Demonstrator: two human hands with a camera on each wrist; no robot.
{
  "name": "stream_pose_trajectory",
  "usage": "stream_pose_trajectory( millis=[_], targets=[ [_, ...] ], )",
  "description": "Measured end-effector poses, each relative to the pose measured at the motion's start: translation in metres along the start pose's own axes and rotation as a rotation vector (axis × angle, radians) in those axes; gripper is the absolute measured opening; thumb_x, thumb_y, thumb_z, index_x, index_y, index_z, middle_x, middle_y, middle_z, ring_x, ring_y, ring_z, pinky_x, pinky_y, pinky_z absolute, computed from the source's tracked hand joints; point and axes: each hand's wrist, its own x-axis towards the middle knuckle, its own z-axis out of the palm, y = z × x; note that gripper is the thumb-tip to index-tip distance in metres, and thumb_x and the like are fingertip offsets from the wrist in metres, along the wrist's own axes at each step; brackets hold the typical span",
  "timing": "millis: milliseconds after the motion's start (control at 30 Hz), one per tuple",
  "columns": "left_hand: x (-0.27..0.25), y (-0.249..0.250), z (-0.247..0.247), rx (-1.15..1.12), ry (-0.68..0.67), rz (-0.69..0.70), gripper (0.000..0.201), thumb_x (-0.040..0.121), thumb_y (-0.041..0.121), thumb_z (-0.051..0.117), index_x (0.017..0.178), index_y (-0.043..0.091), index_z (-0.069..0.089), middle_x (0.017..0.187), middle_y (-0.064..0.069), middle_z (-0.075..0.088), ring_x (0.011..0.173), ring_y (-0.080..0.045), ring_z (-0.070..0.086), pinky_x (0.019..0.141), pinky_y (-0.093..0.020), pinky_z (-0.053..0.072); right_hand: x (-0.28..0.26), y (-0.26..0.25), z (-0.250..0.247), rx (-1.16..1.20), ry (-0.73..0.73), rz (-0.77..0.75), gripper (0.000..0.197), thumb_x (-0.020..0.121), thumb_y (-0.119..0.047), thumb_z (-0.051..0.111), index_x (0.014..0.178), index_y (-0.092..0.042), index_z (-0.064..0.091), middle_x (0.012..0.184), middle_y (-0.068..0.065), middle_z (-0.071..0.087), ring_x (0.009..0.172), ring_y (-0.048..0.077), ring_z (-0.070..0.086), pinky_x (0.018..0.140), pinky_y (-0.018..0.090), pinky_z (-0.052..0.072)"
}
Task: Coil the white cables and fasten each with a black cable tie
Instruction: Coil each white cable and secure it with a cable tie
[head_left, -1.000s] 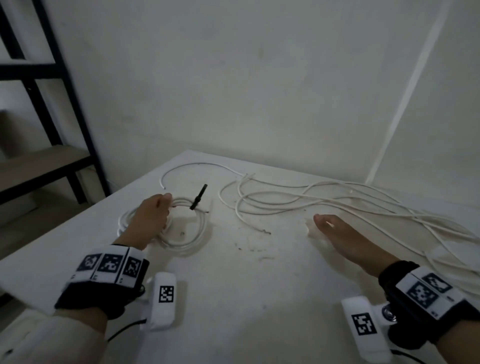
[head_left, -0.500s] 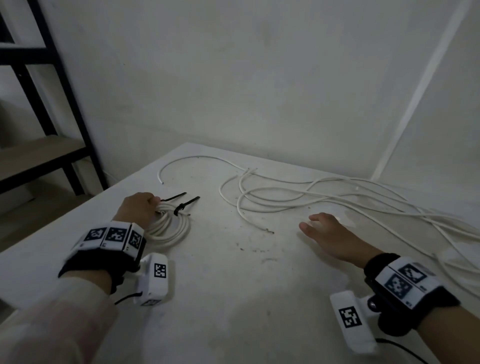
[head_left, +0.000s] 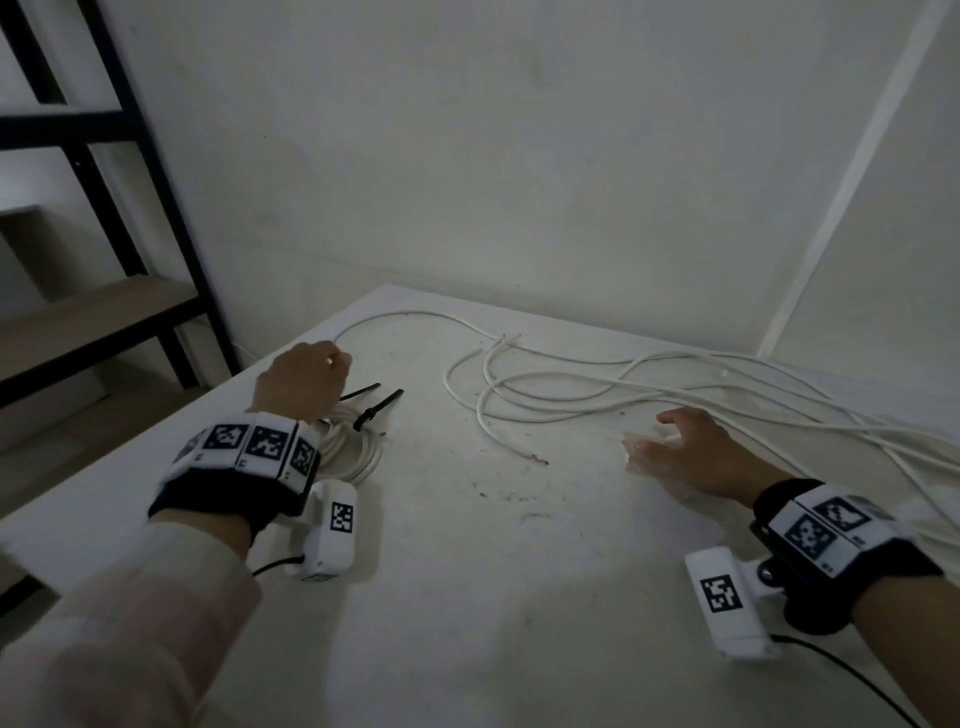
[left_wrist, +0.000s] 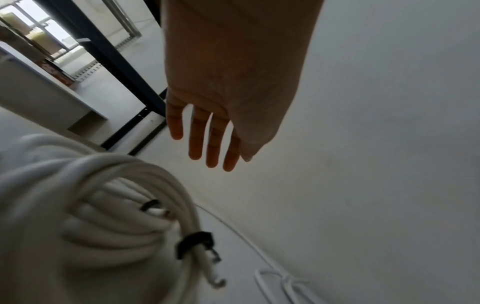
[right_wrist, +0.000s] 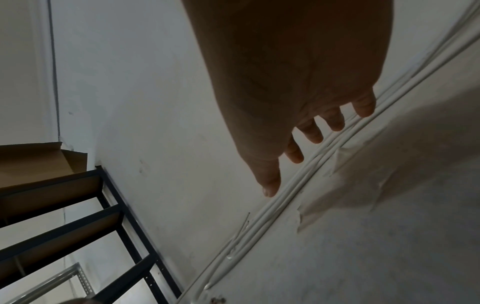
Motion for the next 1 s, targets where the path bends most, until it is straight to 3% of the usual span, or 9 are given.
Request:
stream_pose_trajectory(
  millis=[167, 367, 567, 667, 733, 767, 833, 933, 1000],
  targets=[
    [-0.014, 0.056, 0.006, 0.036, -0.048, 0.103, 0.030, 0.094, 0.036, 0.041, 0.110, 0.017, 0.059, 0.118, -0.007, 0.059, 0.110, -0.030, 0.053, 0.095, -0.039, 0.036, 0.006, 0.015, -0.006, -0.086, -0.001, 0.015, 0.064, 0.085, -0.041, 0.058, 0.137, -0.010, 0.035, 0.147, 0.013, 0.027, 0.134, 0.029, 0.030, 0.108, 0.039, 0.030],
    [-0.026, 0.109, 0.046, 0.045, -0.273, 0.242, 0.038, 0.094, 0.034, 0.046, 0.117, 0.004, 0.054, 0.123, -0.017, 0.057, 0.113, -0.031, 0.052, 0.090, -0.033, 0.040, 0.021, 0.038, -0.025, -0.142, 0.032, 0.049, 0.062, 0.091, -0.038, 0.051, 0.141, -0.010, 0.027, 0.153, 0.011, 0.014, 0.137, 0.031, 0.023, 0.110, 0.041, 0.026],
    [-0.031, 0.133, 0.079, 0.246, -0.417, 0.095, 0.045, 0.088, 0.031, 0.056, 0.121, 0.001, 0.045, 0.126, -0.015, 0.053, 0.114, -0.027, 0.054, 0.083, -0.028, 0.041, 0.039, 0.056, -0.039, -0.178, -0.046, 0.094, 0.054, 0.098, -0.034, 0.032, 0.147, -0.024, 0.012, 0.157, -0.002, 0.003, 0.143, 0.029, 0.007, 0.114, 0.043, 0.015],
    [-0.029, 0.139, 0.083, 0.287, -0.422, 0.057, 0.039, 0.087, 0.027, 0.060, 0.114, 0.002, 0.050, 0.123, -0.013, 0.056, 0.112, -0.024, 0.056, 0.080, -0.025, 0.042, 0.047, 0.058, -0.037, -0.157, -0.095, 0.097, 0.050, 0.098, -0.034, 0.027, 0.146, -0.027, 0.015, 0.154, 0.005, 0.017, 0.140, 0.031, 0.015, 0.113, 0.042, 0.019],
    [-0.029, 0.141, 0.084, 0.300, -0.405, 0.072, 0.017, 0.089, 0.021, 0.058, 0.090, 0.005, 0.053, 0.111, -0.011, 0.060, 0.110, -0.023, 0.058, 0.073, -0.023, 0.040, 0.053, 0.058, -0.033, -0.205, -0.083, 0.090, 0.047, 0.098, -0.032, 0.027, 0.144, -0.026, 0.021, 0.149, 0.007, 0.025, 0.133, 0.033, 0.027, 0.108, 0.041, 0.026],
    [-0.029, 0.141, 0.085, 0.304, -0.392, 0.068, 0.021, 0.090, 0.017, 0.055, 0.075, 0.008, 0.045, 0.097, -0.008, 0.059, 0.110, -0.023, 0.058, 0.072, -0.022, 0.039, 0.054, 0.056, -0.032, -0.249, -0.061, 0.085, 0.044, 0.098, -0.031, 0.028, 0.142, -0.024, 0.025, 0.146, 0.009, 0.028, 0.129, 0.033, 0.030, 0.105, 0.041, 0.027],
    [-0.030, 0.143, 0.085, 0.274, -0.392, 0.071, 0.036, 0.092, 0.011, 0.049, 0.063, 0.015, 0.028, 0.078, -0.002, 0.049, 0.103, -0.022, 0.059, 0.076, -0.023, 0.041, 0.055, 0.055, -0.032, -0.318, -0.015, 0.075, 0.037, 0.098, -0.030, 0.030, 0.134, -0.023, 0.036, 0.137, 0.011, 0.034, 0.123, 0.032, 0.034, 0.101, 0.041, 0.030],
    [-0.025, 0.142, 0.084, 0.051, -0.442, -0.018, 0.031, 0.093, 0.006, 0.044, 0.064, 0.011, 0.032, 0.070, -0.001, 0.044, 0.078, -0.021, 0.056, 0.083, -0.031, 0.052, 0.052, 0.055, -0.033, -0.290, 0.050, 0.063, 0.024, 0.097, -0.023, 0.033, 0.115, -0.019, 0.050, 0.125, 0.008, 0.045, 0.115, 0.028, 0.040, 0.093, 0.039, 0.033],
    [-0.025, 0.144, 0.076, -0.305, -0.453, -0.127, 0.013, 0.092, 0.001, 0.044, 0.085, 0.008, 0.036, 0.071, -0.007, 0.047, 0.069, -0.022, 0.057, 0.061, -0.035, 0.056, 0.050, 0.057, -0.036, -0.245, 0.122, 0.033, 0.023, 0.096, -0.017, 0.034, 0.110, -0.017, 0.052, 0.119, 0.008, 0.050, 0.110, 0.027, 0.044, 0.089, 0.037, 0.034]
  ],
)
